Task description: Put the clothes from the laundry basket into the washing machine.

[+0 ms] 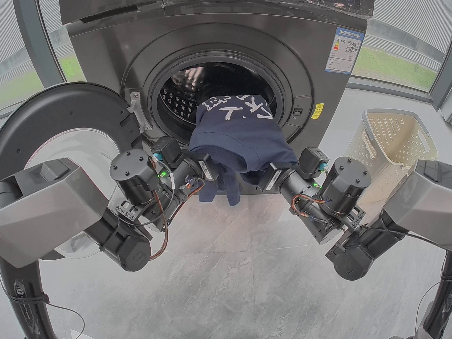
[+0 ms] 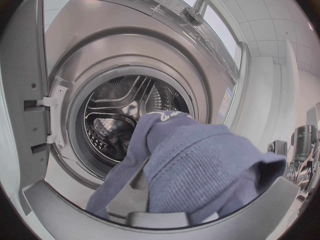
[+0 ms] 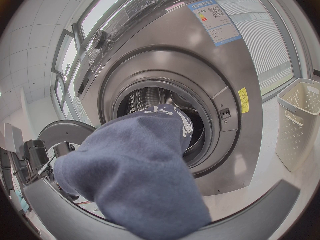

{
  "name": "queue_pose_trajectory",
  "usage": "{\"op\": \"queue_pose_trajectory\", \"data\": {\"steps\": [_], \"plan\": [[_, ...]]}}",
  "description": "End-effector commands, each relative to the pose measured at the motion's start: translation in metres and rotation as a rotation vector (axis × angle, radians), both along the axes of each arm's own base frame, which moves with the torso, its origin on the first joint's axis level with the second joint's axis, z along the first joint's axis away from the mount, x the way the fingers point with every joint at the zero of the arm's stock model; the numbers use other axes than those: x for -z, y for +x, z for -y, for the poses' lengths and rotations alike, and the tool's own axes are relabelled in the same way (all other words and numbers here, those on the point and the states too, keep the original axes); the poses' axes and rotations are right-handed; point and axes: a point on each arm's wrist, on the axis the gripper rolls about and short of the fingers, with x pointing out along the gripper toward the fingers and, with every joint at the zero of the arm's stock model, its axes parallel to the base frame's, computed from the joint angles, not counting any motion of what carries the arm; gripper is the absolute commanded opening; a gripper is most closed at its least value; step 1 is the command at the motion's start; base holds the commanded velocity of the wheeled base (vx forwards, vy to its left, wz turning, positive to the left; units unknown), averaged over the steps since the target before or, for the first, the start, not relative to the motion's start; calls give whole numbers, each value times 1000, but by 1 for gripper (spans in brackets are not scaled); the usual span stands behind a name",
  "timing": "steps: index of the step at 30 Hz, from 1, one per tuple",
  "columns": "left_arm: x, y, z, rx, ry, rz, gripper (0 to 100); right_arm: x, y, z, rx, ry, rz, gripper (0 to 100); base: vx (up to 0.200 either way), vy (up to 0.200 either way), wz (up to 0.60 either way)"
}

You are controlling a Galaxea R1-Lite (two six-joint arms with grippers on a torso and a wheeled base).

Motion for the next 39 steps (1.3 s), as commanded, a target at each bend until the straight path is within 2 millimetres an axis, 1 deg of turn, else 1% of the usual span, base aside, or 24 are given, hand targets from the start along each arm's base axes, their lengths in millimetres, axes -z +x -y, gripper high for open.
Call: {"op": "queue_pose_trajectory", "data": {"steps": [1,4,6,7,8,9,10,11,12,13,15,16,17,18,19,20,21,24,27,28,34,36,39], "plan": [[-14,-12,-6,-3,-15,18,0,0,-6,-1,-12,-4,-6,100,0,0,0],[-13,-21,-6,8,-4,4,0,-9,-12,1,-28,8,7,100,0,0,0],[-12,-25,-6,-4,-3,-8,0,-4,-22,6,-46,-29,-22,100,0,0,0],[-12,-25,-6,-4,-3,-8,0,-4,-22,6,-46,-29,-22,100,0,0,0],[-12,-23,-10,-81,-24,-21,0,4,-40,11,-89,-80,-55,100,0,0,0],[-11,-24,-12,-104,-27,-31,0,9,-52,13,-119,-113,-74,100,0,0,0],[-8,-27,-14,-116,-23,-46,0,14,-71,16,-165,-153,-96,100,0,0,0],[-7,-27,-14,-116,-21,-49,0,15,-72,17,-170,-157,-99,100,0,0,0],[-2,-34,-19,-110,1,-75,0,25,-92,22,-219,-209,-141,100,0,0,0],[0,-38,-23,-106,8,-89,0,32,-102,25,-247,-241,-168,100,0,0,0],[3,-44,-28,-105,1,-117,0,45,-115,32,-282,-303,-213,100,0,0,0],[4,-44,-28,-105,-2,-124,0,47,-117,33,-285,-312,-220,100,0,0,0],[6,-49,-33,-108,-22,-152,0,55,-121,38,-283,-346,-254,100,0,0,0],[11,-54,-36,-108,-13,-176,0,56,-118,41,-264,-341,-261,100,0,0,0],[11,-54,-37,-108,-10,-178,0,56,-117,41,-261,-341,-263,100,0,0,0],[17,-63,-42,-107,23,-203,0,57,-103,50,-202,-329,-270,100,0,0,0],[20,-66,-42,-108,48,-211,0,56,-96,55,-170,-320,-269,100,0,0,0],[29,-71,-43,-127,165,-206,0,54,-83,67,-107,-299,-269,100,0,0,0],[39,-83,-48,-111,233,-236,0,55,-82,71,-93,-298,-279,100,0,0,0],[41,-85,-45,-99,242,-237,0,55,-80,73,-85,-296,-283,100,0,0,0],[40,-88,-44,-79,247,-237,0,57,-66,82,-22,-278,-293,100,0,0,0],[42,-89,-45,-83,248,-246,0,57,-60,89,45,-273,-294,100,0,0,0],[43,-90,-46,-83,254,-249,0,55,-56,92,103,-266,-292,100,0,0,0]]}}
